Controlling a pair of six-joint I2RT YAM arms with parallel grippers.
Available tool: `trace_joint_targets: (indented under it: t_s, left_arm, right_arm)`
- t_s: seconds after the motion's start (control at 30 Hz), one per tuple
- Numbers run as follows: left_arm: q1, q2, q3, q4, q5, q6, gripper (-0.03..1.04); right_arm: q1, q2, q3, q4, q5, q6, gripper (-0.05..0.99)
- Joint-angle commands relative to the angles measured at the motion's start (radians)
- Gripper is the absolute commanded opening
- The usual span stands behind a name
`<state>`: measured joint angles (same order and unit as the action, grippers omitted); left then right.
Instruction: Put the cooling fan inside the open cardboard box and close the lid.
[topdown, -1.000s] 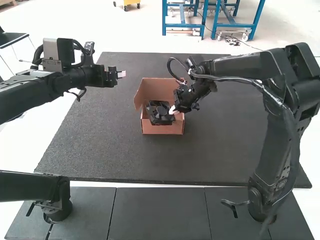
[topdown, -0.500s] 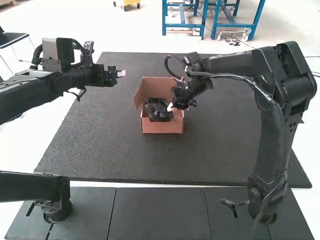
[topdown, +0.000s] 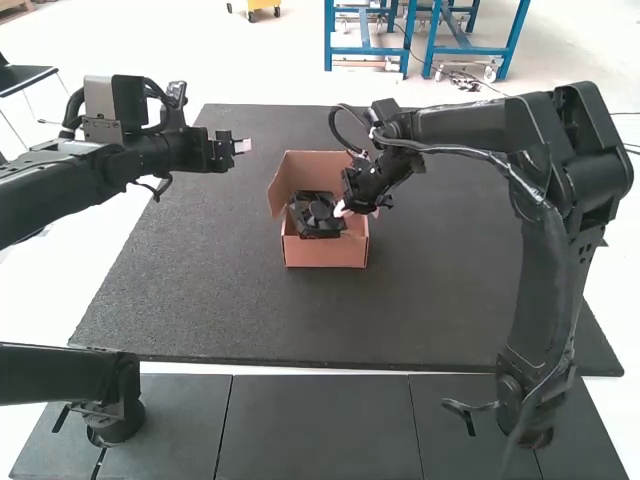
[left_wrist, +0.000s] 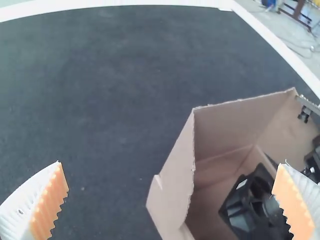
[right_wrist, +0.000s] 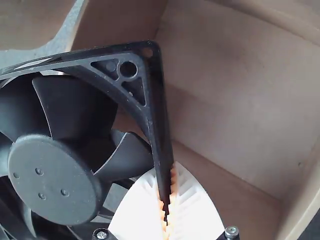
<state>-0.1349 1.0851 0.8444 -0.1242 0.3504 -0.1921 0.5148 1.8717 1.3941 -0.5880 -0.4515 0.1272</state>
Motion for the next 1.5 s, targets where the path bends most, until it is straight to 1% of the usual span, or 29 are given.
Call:
trace_joint_targets:
  t_s: [0.0,0.33,0.77,1.07,1.37,1.47]
  left_arm:
    - [0.008,-0.033,0.007,0.011,-0.007,-0.004,0.97]
    - [0.009,-0.053,0.002,0.006,-0.007,-0.006,0.97]
    - [0.006,-0.067,-0.005,0.001,-0.007,-0.006,0.97]
    - [0.009,-0.074,-0.004,0.001,-0.007,-0.006,0.97]
    - [0.011,-0.076,-0.008,0.006,-0.007,-0.007,0.97]
    - [0.011,-0.076,-0.008,0.006,-0.007,-0.007,0.97]
  right_arm:
    - [-0.018,0.007,0.043,0.005,0.004,-0.009,-0.02]
    - [-0.030,0.032,0.048,0.017,0.037,-0.006,-0.02]
    - [-0.029,0.058,0.092,0.019,0.054,-0.006,-0.02]
    - [-0.022,0.060,0.086,0.017,0.103,-0.008,-0.02]
    - [-0.019,0.063,0.086,0.019,0.139,0.012,-0.02]
    - [-0.019,0.063,0.083,0.036,0.155,0.014,-0.02]
